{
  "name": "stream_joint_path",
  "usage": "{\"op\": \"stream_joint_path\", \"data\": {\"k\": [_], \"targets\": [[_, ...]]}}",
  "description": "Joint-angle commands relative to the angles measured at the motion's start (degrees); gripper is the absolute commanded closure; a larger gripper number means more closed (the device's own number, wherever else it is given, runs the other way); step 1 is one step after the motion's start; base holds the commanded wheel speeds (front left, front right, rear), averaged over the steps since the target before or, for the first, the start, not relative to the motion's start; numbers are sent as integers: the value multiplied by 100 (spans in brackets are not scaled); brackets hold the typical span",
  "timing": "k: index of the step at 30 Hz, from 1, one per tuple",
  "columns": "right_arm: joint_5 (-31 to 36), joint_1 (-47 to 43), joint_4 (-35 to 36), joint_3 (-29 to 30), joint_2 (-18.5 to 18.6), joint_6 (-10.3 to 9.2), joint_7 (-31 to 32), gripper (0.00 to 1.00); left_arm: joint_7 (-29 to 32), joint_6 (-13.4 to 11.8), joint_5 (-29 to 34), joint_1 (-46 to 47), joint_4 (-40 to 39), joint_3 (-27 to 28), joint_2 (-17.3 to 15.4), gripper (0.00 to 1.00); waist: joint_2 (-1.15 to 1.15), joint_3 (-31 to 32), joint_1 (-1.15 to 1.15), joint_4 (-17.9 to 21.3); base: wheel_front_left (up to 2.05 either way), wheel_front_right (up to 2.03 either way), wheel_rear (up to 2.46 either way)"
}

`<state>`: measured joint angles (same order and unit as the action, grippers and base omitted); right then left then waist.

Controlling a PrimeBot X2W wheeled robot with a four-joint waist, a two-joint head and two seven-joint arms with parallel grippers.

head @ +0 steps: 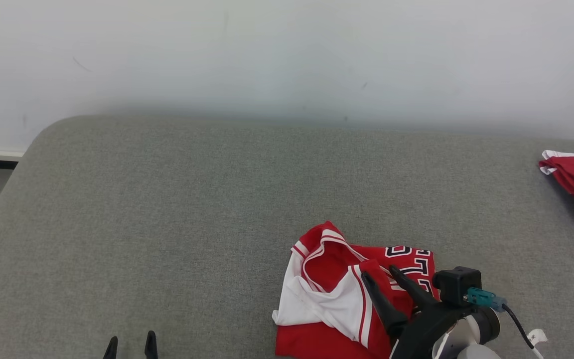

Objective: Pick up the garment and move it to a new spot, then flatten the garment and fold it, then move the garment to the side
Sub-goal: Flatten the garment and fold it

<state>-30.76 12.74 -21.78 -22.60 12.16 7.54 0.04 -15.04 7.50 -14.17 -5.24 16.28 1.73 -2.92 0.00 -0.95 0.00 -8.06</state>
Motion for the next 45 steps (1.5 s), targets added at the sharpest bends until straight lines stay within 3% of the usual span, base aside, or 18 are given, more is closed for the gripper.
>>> {"op": "stream_joint_path", "data": {"k": [1, 2, 3, 12, 22, 29, 30, 31, 32, 38, 45], "targets": [[-18, 109, -72, -52, 16, -13, -22, 82, -9, -6, -41, 86, 22, -21, 6, 0, 0, -35, 0, -51, 0, 0, 0], [-38, 147, -113, -90, 14, -13, -58, 98, -9, -6, -51, 88, 26, -20, 5, 0, 0, -39, 0, -63, 0, 0, 0], [-54, 178, -147, -137, 13, -13, -76, 100, -9, -6, -59, 85, 33, -20, 6, 0, 0, -45, 0, -72, 0, 0, 0], [-207, 215, 26, -603, 65, -13, -342, 100, -9, -6, -84, 72, 52, 27, 6, 0, 0, -46, 0, -79, 0, 0, 0], [-310, -237, 765, -1505, 6, -13, -310, 100, -9, -6, -145, 99, 61, 6, 6, 0, 0, -100, 0, -29, 0, 0, 0], [-470, -207, 434, -1999, -236, -13, -319, 100, -9, -6, -117, 162, 97, -34, 7, 0, 0, -115, 0, -22, 0, 0, 0], [-460, -169, 334, -2050, -253, -13, -308, 93, -9, -6, -109, 170, 101, -40, 5, 0, 0, -112, 0, -23, 0, 0, 0], [-444, -120, 264, -2112, -270, -13, -330, 21, -9, -5, -101, 173, 107, -46, 6, 0, 0, -109, 0, -28, 0, 0, 0], [-493, -91, 216, -2148, -319, -13, -396, 0, -9, -5, -95, 172, 110, -51, 5, 0, 0, -105, 0, -31, 0, 0, 0], [-692, 61, 151, -2250, -203, -13, -792, 0, -9, -5, -96, 119, 113, -26, 6, 0, 0, -63, 0, -12, 0, 0, 0], [-628, 81, 220, -1411, 75, -13, -1358, 0, -9, -5, -110, 39, 68, 10, 7, 0, 0, -9, 0, 42, 0, 0, 0]]}}
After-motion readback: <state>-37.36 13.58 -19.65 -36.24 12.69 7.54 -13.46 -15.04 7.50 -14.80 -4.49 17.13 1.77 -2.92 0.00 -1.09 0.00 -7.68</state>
